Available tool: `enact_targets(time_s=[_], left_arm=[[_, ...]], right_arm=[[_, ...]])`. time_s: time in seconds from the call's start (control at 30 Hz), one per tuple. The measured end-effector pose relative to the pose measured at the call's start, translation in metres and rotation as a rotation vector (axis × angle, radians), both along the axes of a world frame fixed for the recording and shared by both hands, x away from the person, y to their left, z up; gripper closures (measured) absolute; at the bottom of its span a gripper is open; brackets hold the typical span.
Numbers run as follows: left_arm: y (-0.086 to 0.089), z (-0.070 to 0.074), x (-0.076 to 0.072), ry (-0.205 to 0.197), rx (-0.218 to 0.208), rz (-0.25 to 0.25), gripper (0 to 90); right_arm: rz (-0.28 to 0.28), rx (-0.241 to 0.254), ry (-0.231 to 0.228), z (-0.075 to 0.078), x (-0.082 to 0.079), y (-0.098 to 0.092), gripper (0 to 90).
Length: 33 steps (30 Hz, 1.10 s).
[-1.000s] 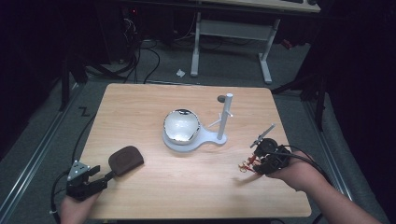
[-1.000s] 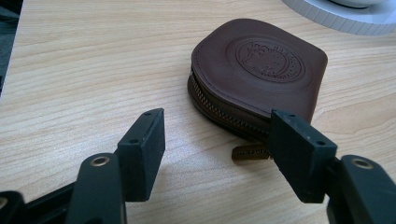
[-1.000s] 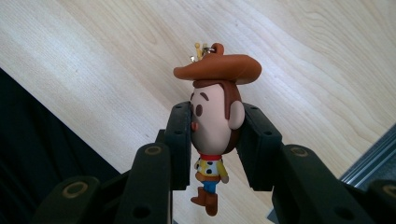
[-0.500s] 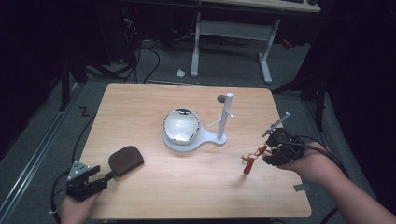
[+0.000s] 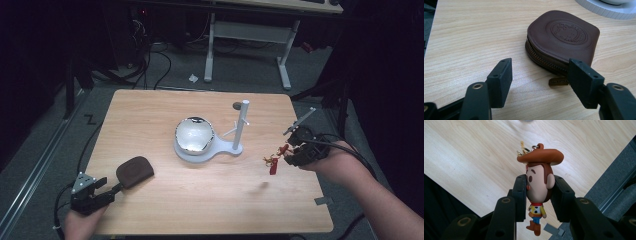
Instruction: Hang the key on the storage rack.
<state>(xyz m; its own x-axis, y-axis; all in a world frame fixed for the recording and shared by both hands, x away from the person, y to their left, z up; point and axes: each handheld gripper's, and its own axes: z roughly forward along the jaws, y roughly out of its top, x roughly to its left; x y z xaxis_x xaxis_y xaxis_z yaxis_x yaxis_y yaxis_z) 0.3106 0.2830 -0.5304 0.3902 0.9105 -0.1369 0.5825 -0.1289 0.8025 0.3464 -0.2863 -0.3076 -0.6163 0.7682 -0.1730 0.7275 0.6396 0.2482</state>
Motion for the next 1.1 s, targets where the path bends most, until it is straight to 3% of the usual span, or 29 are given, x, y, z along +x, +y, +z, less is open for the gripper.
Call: enact_targets(time_s=[1.1], left_arm=[[0.006, 0.001, -0.001, -0.014, -0.029, 0.011, 36.2]], right_arm=[[0.085, -0.009, -0.072, 0.042, 0.052, 0.064, 67.4]])
